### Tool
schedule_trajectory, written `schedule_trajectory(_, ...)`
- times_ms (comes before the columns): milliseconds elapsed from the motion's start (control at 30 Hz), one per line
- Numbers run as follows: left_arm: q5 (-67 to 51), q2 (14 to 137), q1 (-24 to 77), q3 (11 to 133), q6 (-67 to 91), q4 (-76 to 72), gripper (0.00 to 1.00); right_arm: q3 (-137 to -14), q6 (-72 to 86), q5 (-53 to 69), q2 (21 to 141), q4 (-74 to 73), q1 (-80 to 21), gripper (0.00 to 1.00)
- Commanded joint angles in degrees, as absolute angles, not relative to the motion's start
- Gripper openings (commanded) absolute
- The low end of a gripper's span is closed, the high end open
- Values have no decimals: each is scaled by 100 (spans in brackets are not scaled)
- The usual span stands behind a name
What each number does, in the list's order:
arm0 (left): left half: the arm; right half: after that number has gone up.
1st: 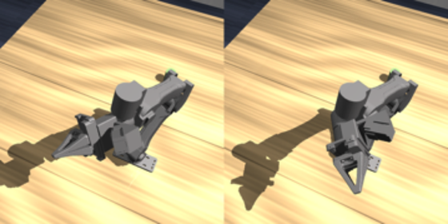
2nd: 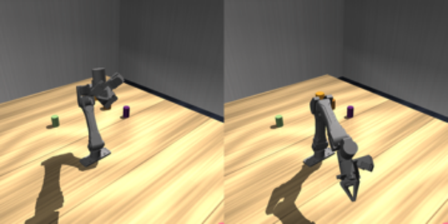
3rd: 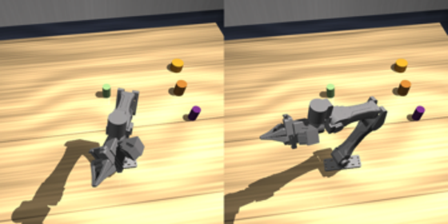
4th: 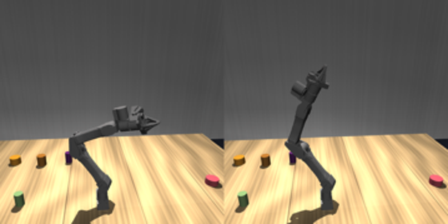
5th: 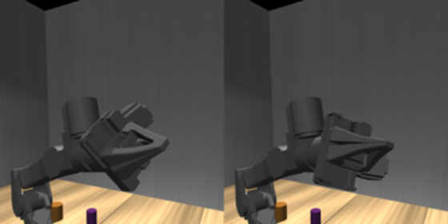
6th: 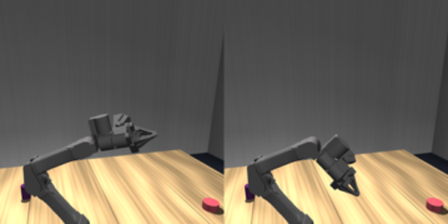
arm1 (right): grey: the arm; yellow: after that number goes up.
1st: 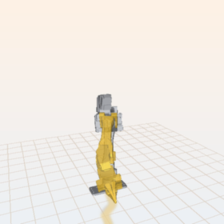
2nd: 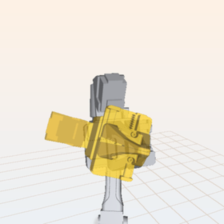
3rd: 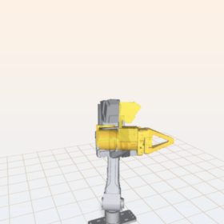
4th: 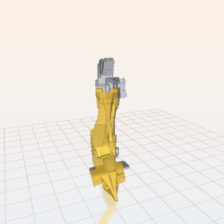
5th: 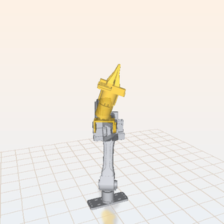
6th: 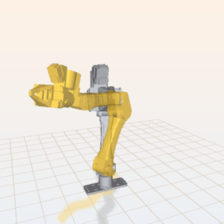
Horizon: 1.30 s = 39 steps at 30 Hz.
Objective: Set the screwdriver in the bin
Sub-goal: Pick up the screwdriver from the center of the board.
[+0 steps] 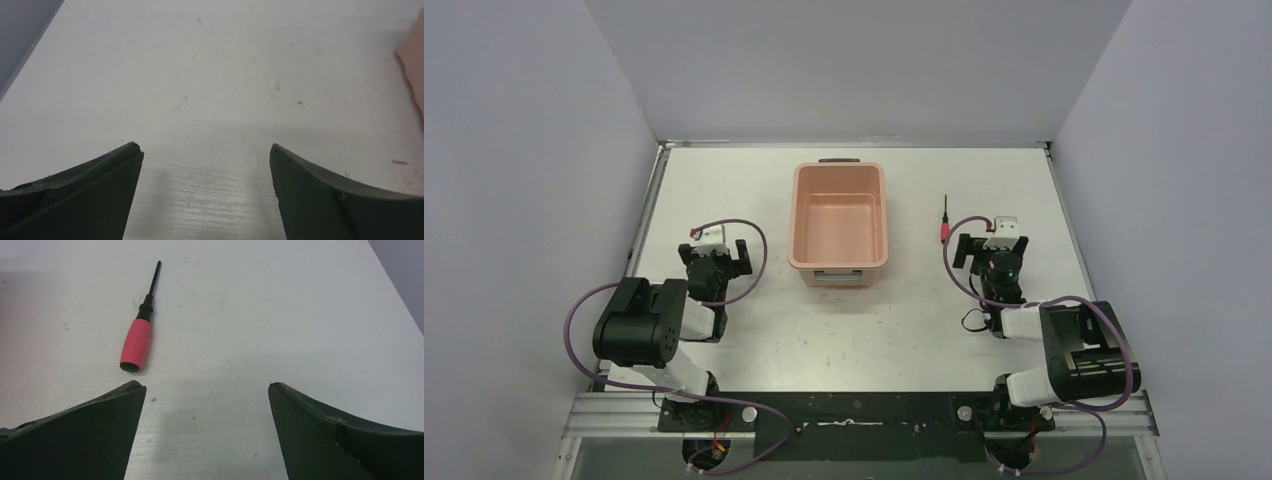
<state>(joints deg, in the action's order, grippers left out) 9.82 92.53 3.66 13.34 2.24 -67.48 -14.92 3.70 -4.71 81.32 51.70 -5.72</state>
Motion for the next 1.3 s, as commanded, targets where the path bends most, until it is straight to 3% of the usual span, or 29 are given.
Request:
schedule_trajectory(0,984,9237,369,1459,174,-6918,97,-1804,285,-274,8261,5214,-604,100)
schedule_trajectory(433,984,9229,369,1459,176,-6921,97,-2390,158,-365,6838,3425,-668,100)
schedule_trajectory(767,984,9225,369,1459,176,-6924,97,-4517,56,-438,6245,1130,-703,100)
schedule_trajectory(1267,984,9235,369,1459,176,-6922,97,-8625,489,-608,7307,-2145,-696,100)
